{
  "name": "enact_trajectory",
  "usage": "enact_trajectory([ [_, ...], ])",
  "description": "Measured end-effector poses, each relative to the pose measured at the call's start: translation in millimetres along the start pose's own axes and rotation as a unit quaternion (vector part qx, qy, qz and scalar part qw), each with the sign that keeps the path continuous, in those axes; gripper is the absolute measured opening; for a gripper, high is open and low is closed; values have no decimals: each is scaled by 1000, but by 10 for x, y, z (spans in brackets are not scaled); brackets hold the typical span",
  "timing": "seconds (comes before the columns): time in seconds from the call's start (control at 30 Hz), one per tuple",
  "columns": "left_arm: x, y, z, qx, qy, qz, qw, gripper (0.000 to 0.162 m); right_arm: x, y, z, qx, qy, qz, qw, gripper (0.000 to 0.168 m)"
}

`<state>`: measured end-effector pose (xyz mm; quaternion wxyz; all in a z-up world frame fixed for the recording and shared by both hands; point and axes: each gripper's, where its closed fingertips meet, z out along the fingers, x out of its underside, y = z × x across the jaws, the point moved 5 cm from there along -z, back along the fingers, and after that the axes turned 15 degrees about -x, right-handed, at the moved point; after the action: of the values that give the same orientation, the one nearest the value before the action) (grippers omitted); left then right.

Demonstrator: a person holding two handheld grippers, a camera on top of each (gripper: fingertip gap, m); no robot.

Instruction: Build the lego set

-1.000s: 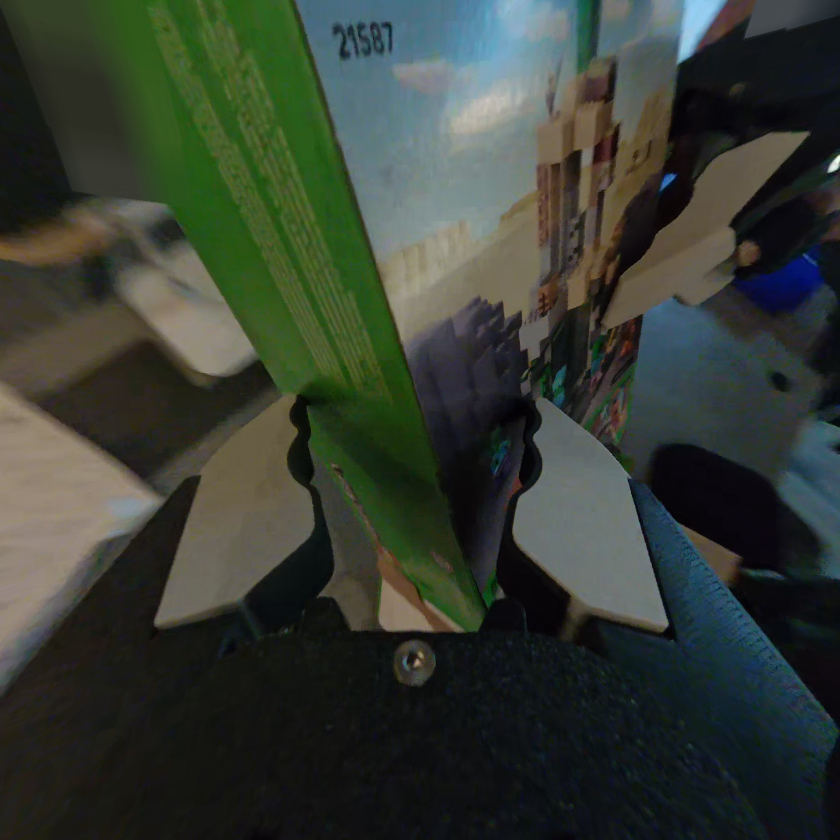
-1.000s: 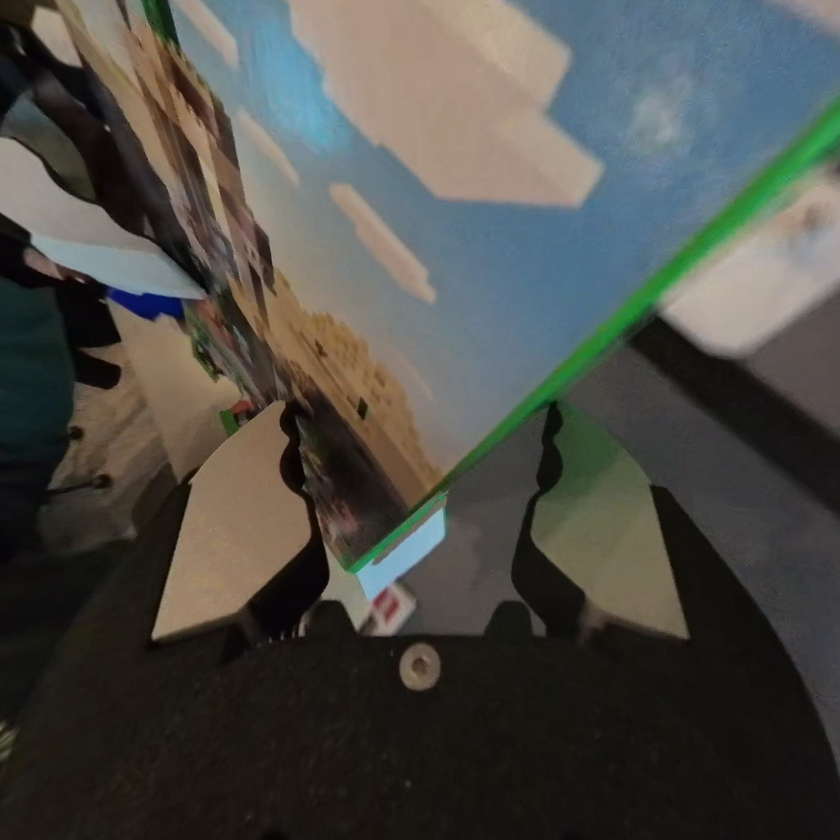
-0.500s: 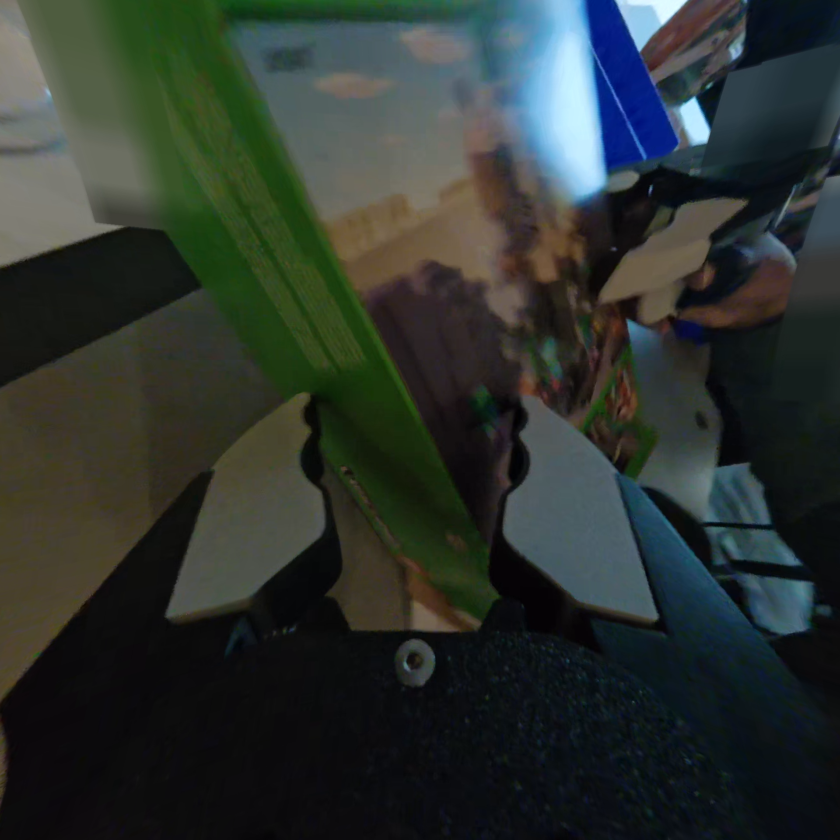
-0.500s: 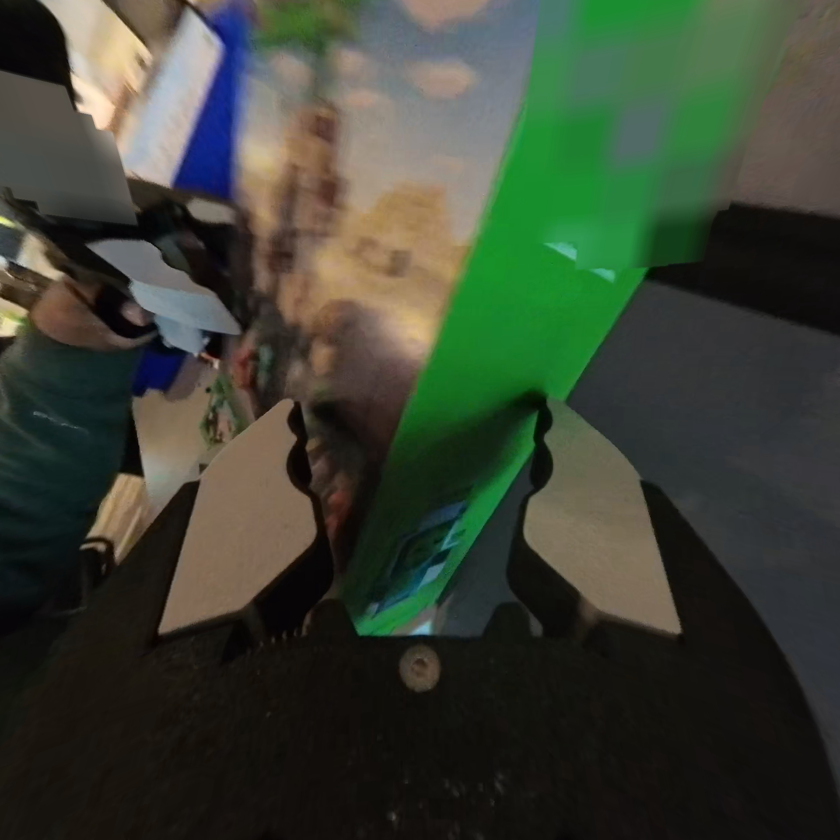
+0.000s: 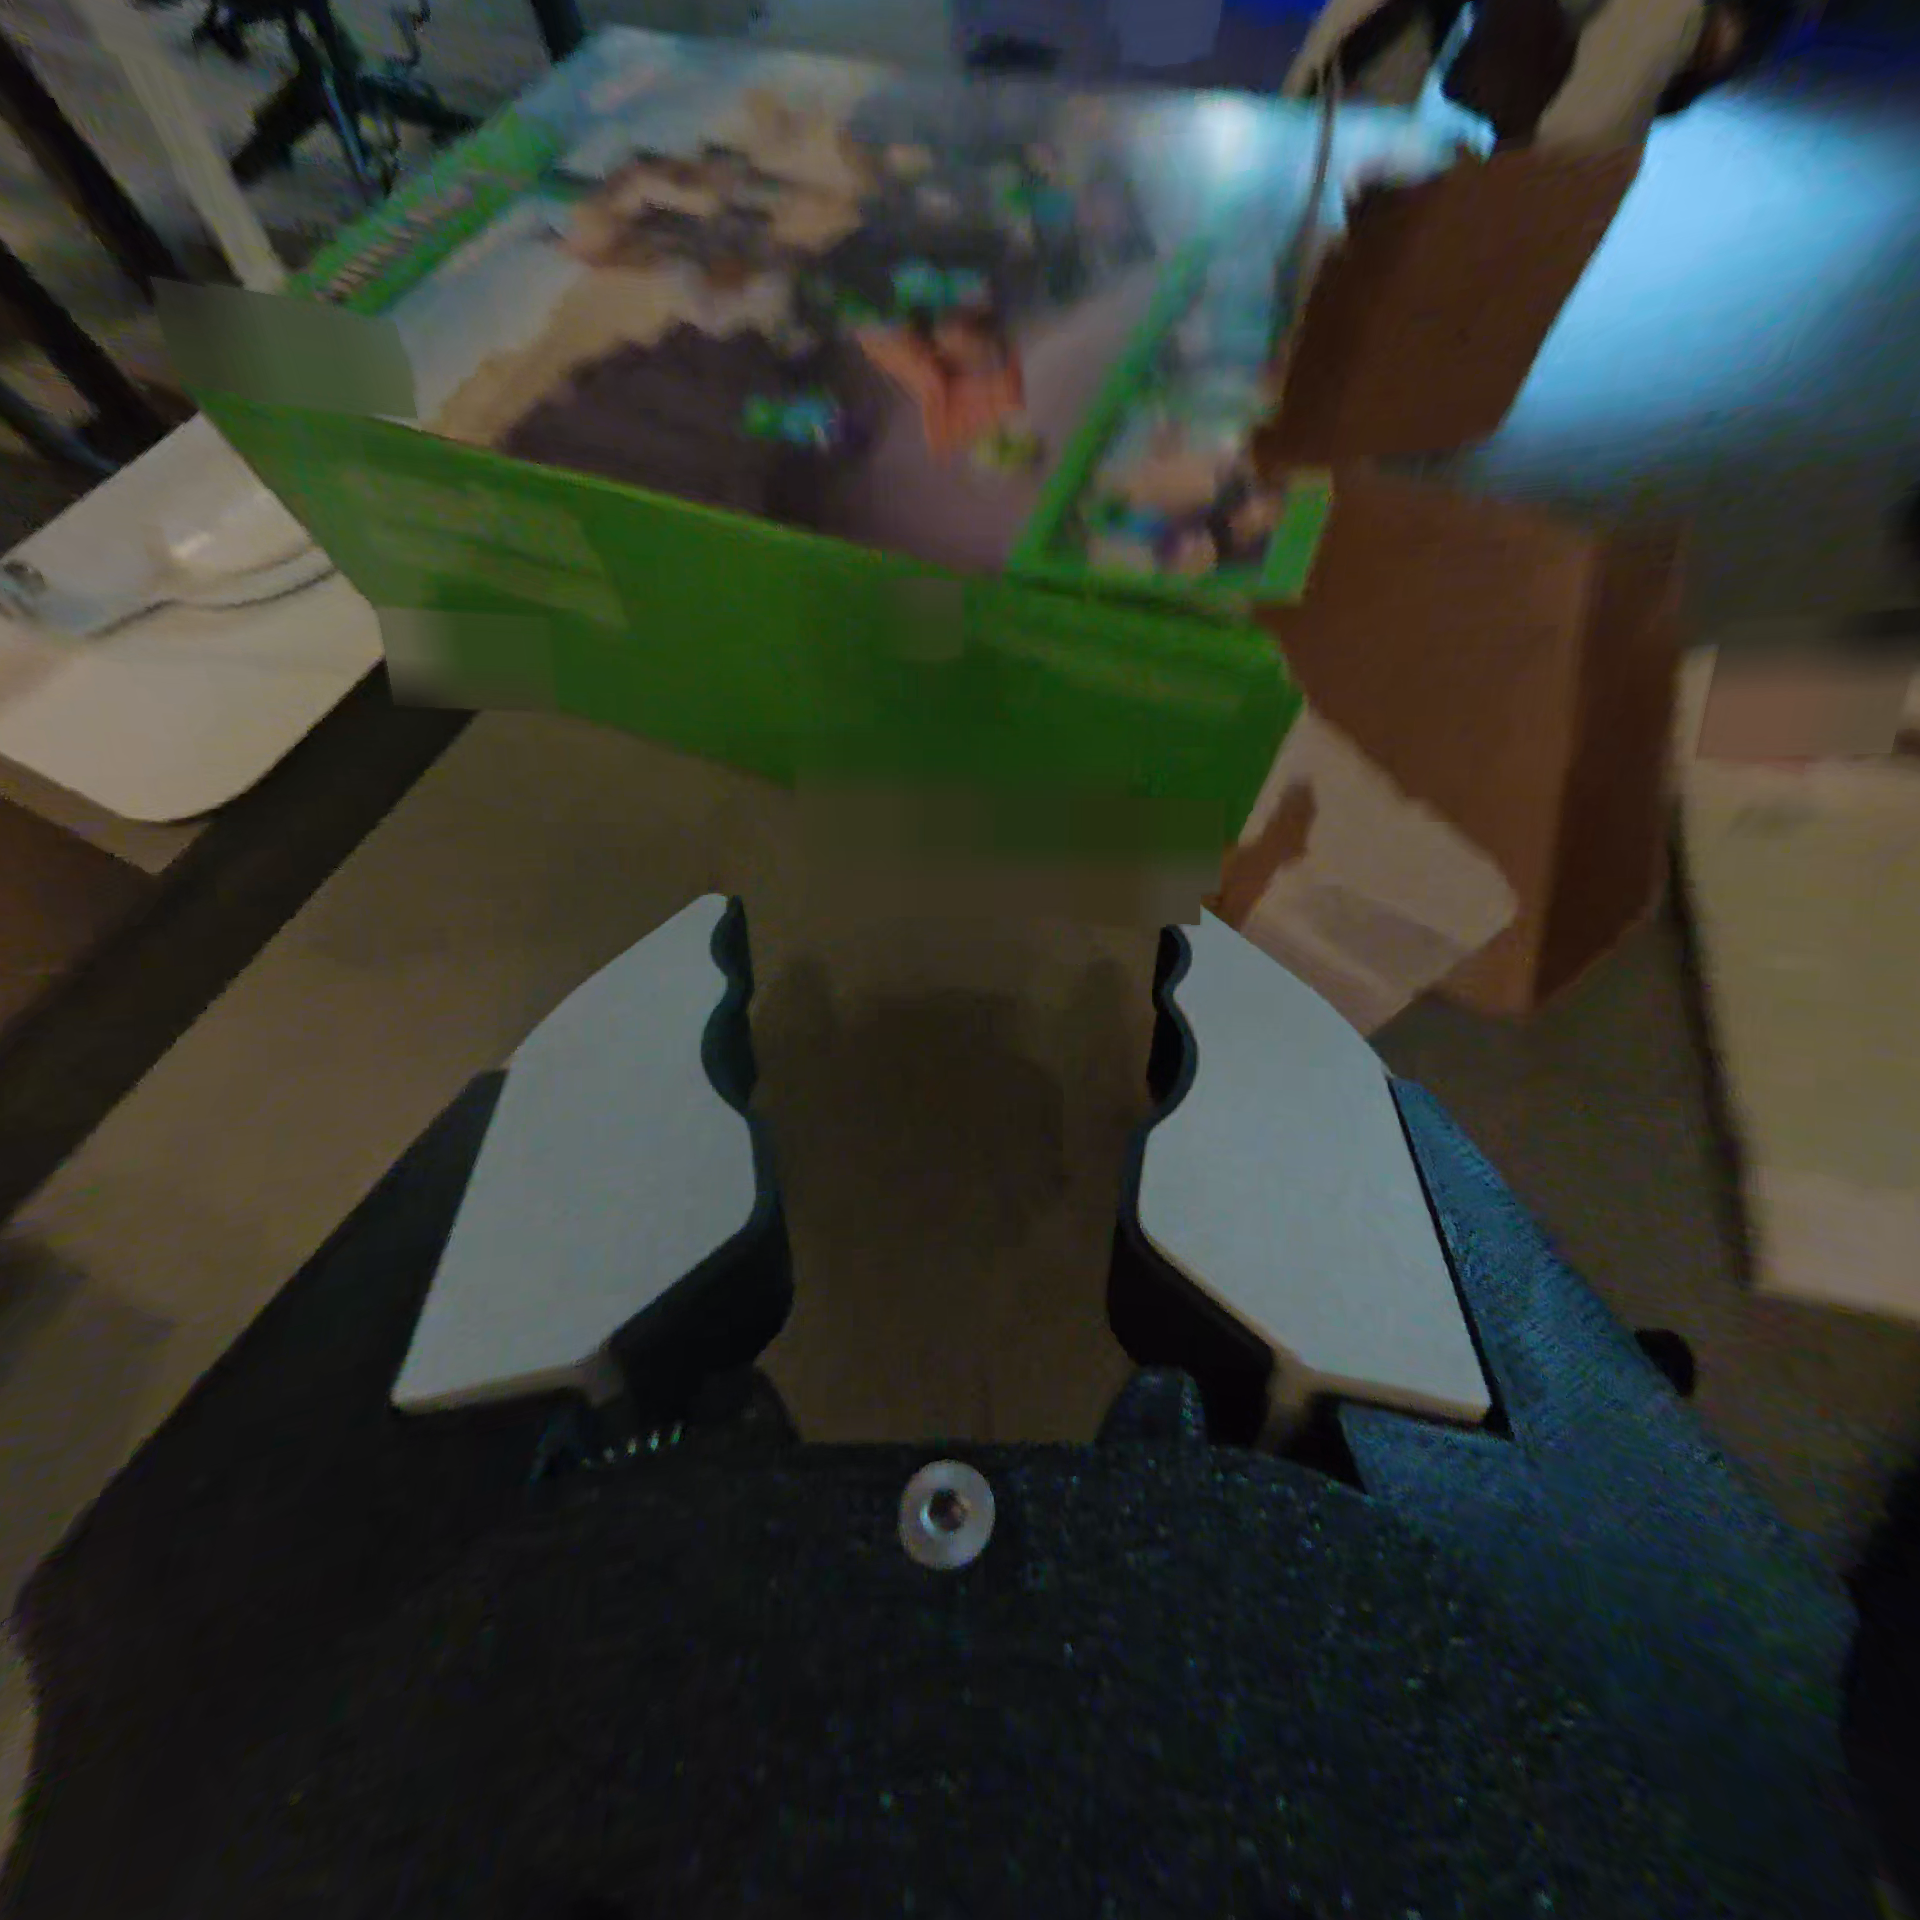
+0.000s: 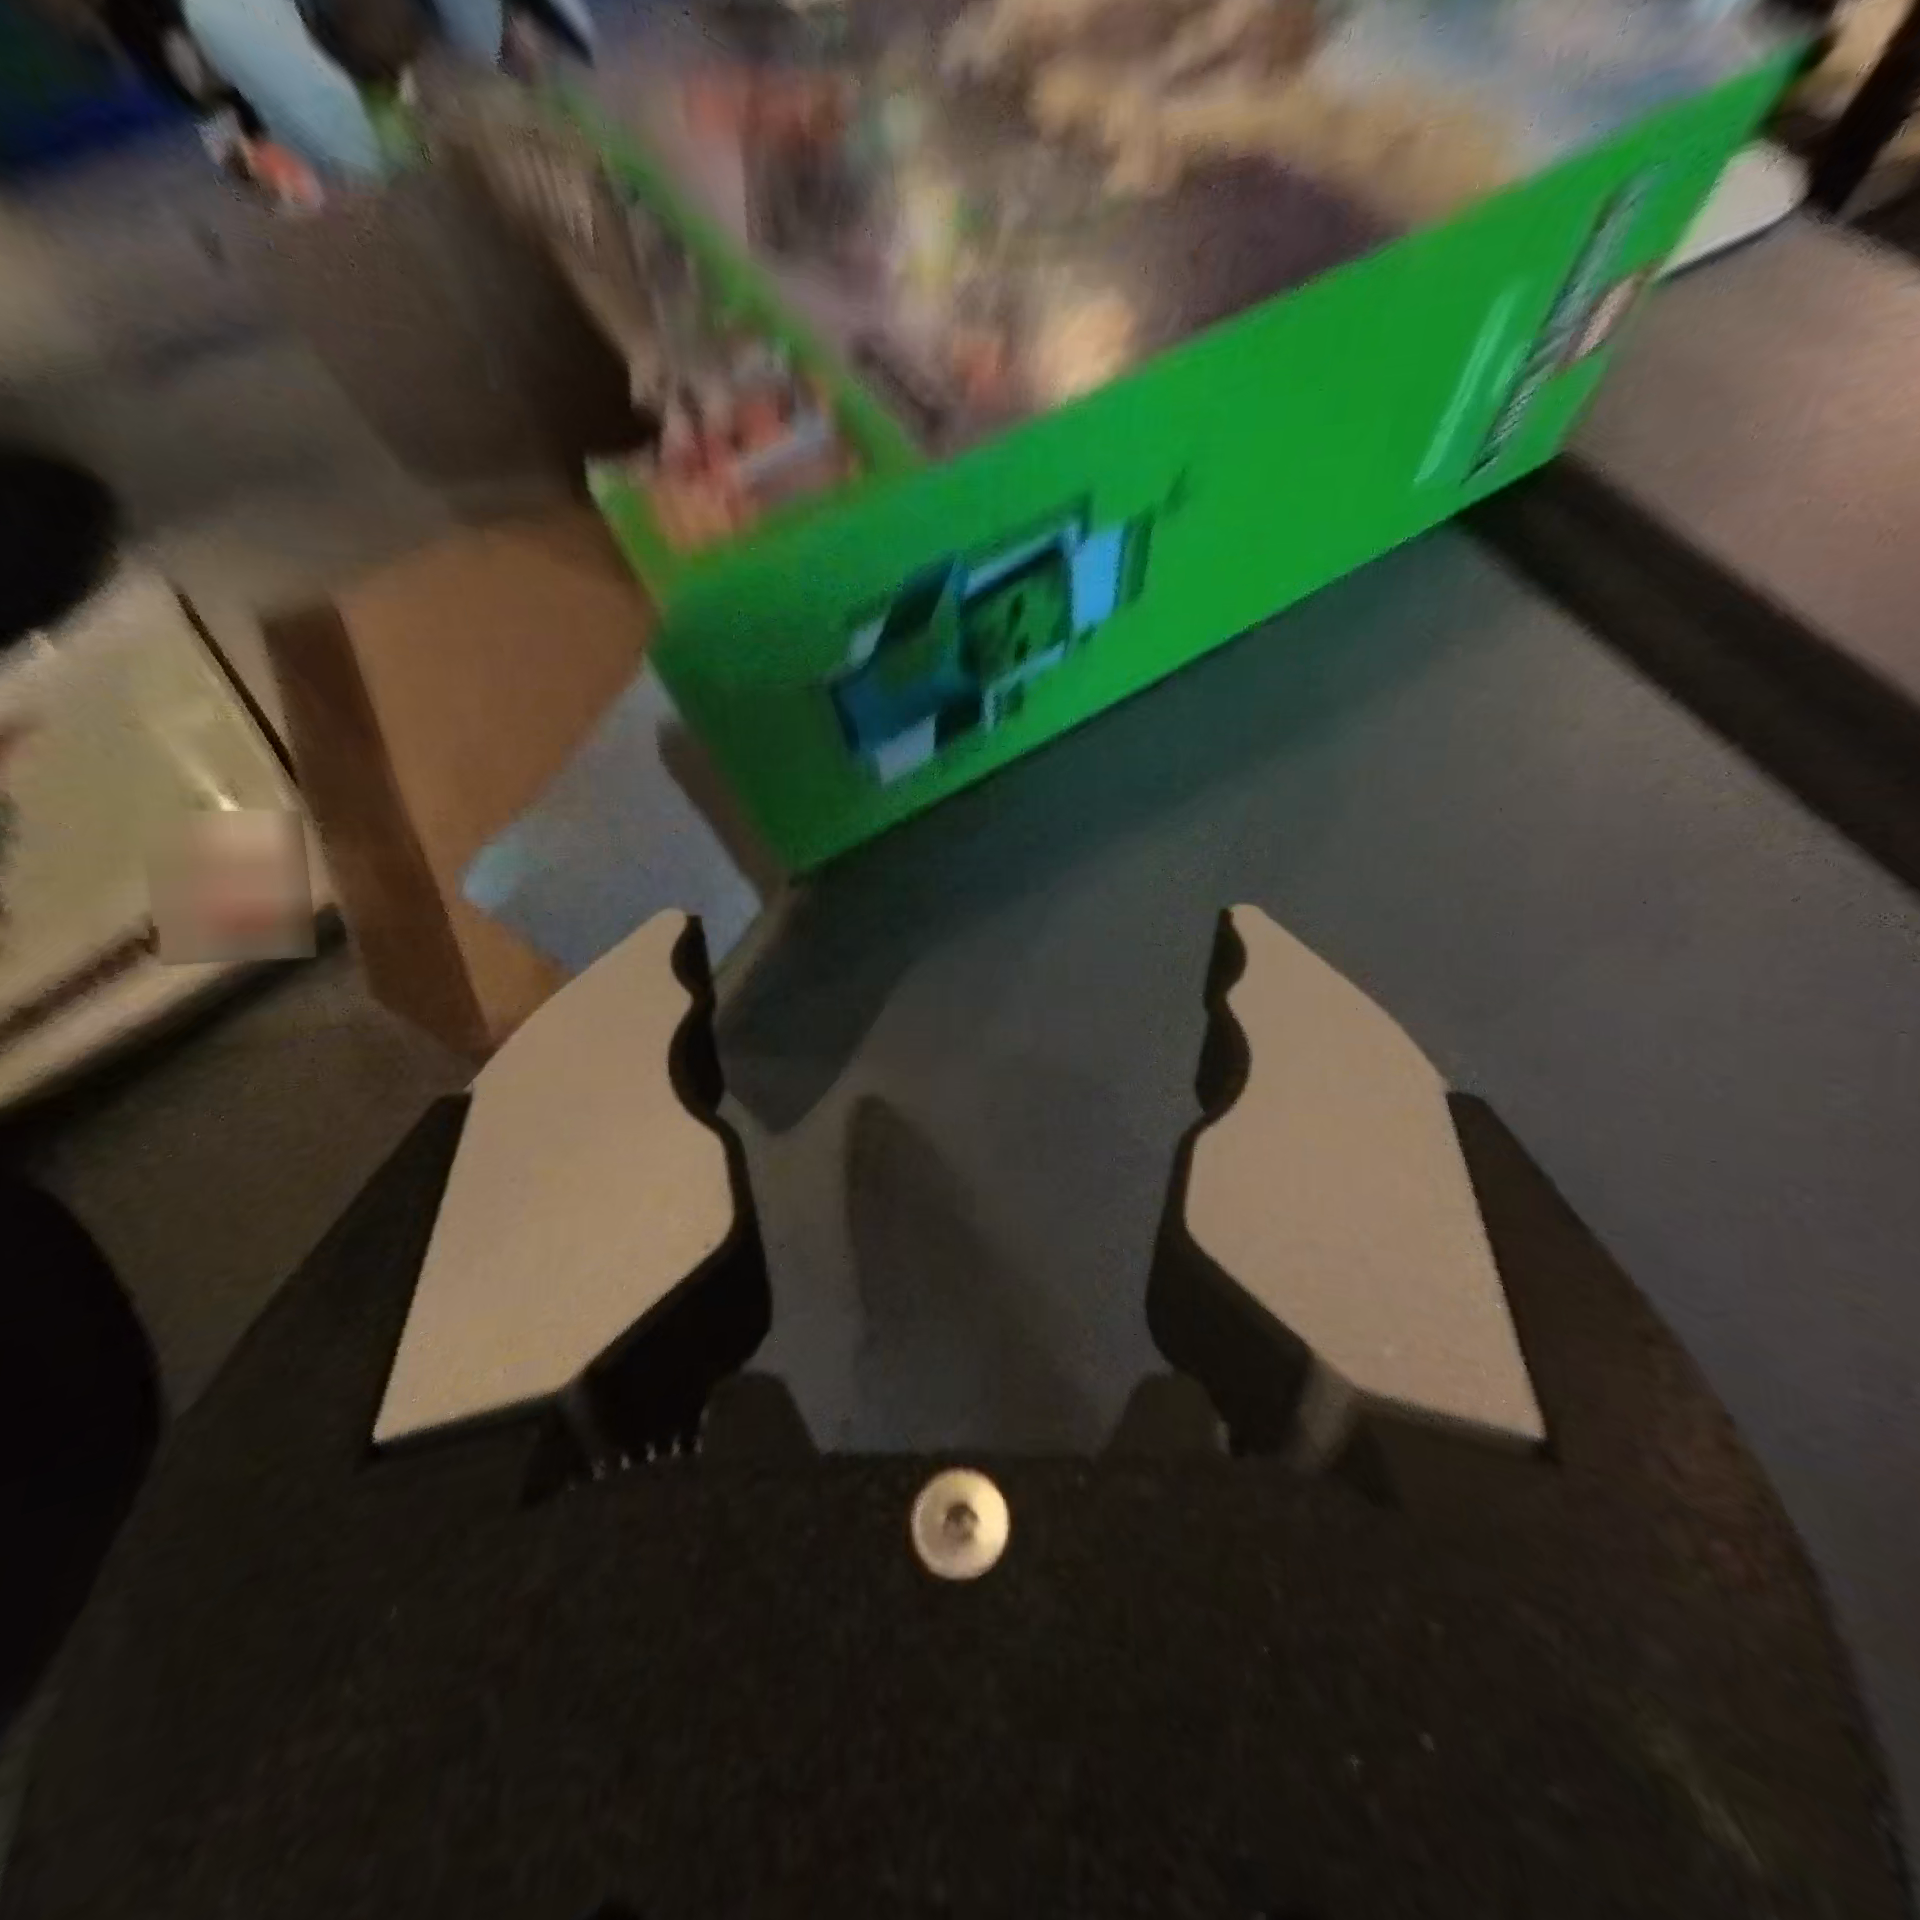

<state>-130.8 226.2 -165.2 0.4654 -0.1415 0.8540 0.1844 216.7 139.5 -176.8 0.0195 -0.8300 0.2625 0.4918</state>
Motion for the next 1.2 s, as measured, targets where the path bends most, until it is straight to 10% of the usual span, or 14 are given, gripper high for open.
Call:
enact_trajectory([
  [0.43,-262,-497,473,32,-67,10,997,89,-383,65,650,-14,-8,-68,998,105],
  [0.7,-289,-606,572,-120,-62,-39,990,87,-341,-14,672,129,-55,-81,987,65],
  [1.2,-248,-397,631,-313,23,-57,948,31,-380,52,817,353,-35,-22,935,25],
])
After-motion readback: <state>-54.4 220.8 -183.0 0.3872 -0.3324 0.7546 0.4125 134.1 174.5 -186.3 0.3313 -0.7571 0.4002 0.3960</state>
